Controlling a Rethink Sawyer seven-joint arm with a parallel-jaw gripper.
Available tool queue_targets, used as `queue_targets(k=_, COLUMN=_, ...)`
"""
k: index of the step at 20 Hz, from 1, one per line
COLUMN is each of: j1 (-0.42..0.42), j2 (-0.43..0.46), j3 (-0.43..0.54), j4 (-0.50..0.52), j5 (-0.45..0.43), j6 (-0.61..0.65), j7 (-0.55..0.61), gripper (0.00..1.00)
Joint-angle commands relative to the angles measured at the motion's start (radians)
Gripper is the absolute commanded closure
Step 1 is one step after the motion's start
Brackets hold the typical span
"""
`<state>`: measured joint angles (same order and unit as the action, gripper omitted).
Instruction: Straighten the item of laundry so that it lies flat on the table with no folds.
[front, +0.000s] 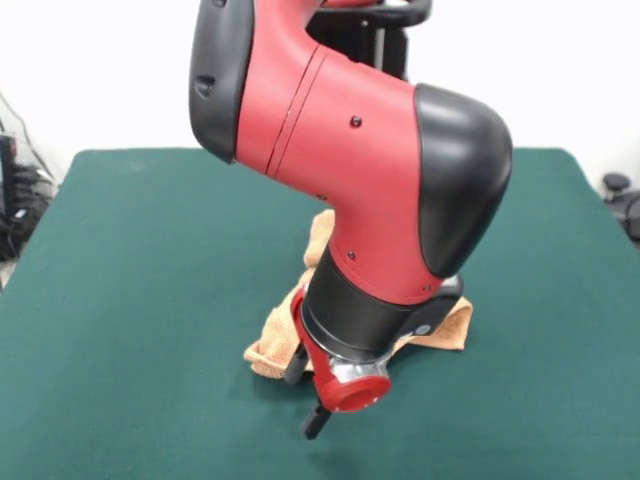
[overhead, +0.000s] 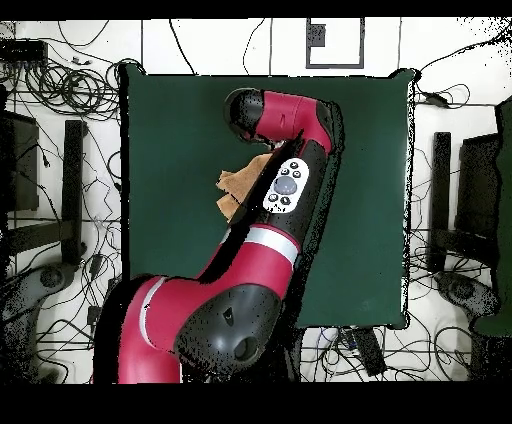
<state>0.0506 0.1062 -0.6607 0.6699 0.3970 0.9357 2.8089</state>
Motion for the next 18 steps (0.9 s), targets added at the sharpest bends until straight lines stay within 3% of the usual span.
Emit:
queue_targets(k=1, j1=0.000, j2=-0.033, j3=0.101, j4=-0.078, j5=0.035, j6=0.215, j7=0.035, gripper=0.00)
queue_targets(k=9, j1=-0.007, j2=-0.040, j3=0.113, j4=-0.080, j5=0.024, j6=0.205, j7=0.033, gripper=0.00)
queue_targets(k=18, j1=0.007, j2=-0.070, j3=0.169, j4=0.089, j5=-0.011, j6=0.032, j7=0.023, gripper=0.00)
